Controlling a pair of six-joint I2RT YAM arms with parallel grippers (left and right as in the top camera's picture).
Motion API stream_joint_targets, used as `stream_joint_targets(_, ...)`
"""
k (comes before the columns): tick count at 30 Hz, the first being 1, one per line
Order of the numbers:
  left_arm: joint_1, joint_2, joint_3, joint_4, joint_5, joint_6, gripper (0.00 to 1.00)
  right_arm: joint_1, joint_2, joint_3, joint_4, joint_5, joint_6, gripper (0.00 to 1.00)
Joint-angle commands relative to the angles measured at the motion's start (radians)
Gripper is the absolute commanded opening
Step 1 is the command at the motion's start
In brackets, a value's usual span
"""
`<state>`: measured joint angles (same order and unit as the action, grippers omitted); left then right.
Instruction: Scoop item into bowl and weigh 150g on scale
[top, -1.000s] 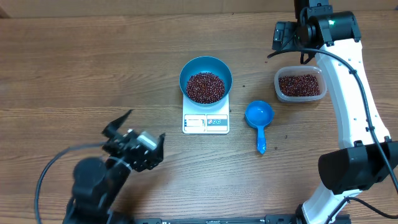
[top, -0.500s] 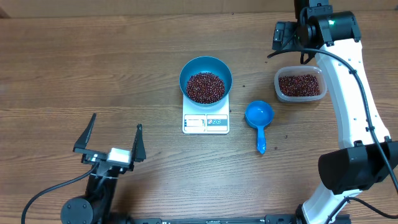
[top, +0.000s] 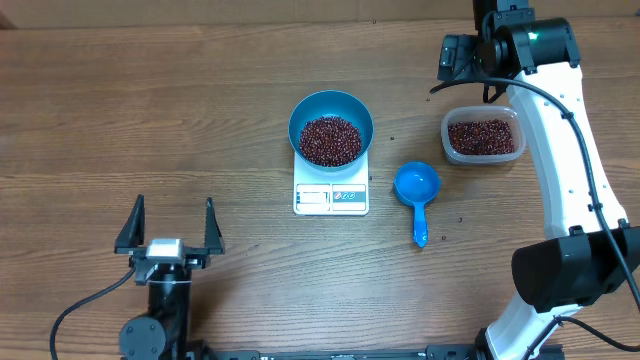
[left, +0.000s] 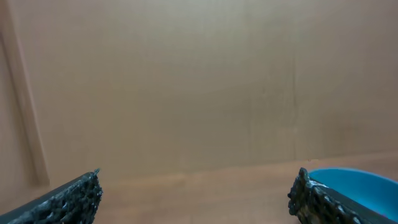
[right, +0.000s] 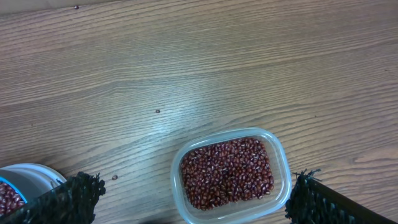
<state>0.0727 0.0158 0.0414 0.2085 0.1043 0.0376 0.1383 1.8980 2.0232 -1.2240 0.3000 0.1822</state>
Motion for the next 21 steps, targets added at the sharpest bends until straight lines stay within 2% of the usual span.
stream_joint_targets(1, 0.006, -0.013, -0.039, 0.002, -0.072, -0.068, 0.99, -0.002, -0.035, 0.026, 0.004, 0.013, -0.001, 1.0)
stream_joint_targets(13, 0.006, -0.013, -0.037, -0.289, -0.131, -0.068, 1.0, -0.002, -0.035, 0.026, 0.004, 0.013, 0.0, 1.0)
stream_joint_targets(21, 0.01, -0.013, -0.037, -0.285, -0.137, -0.049, 1.0, -0.002, -0.035, 0.026, 0.004, 0.013, -0.001, 1.0)
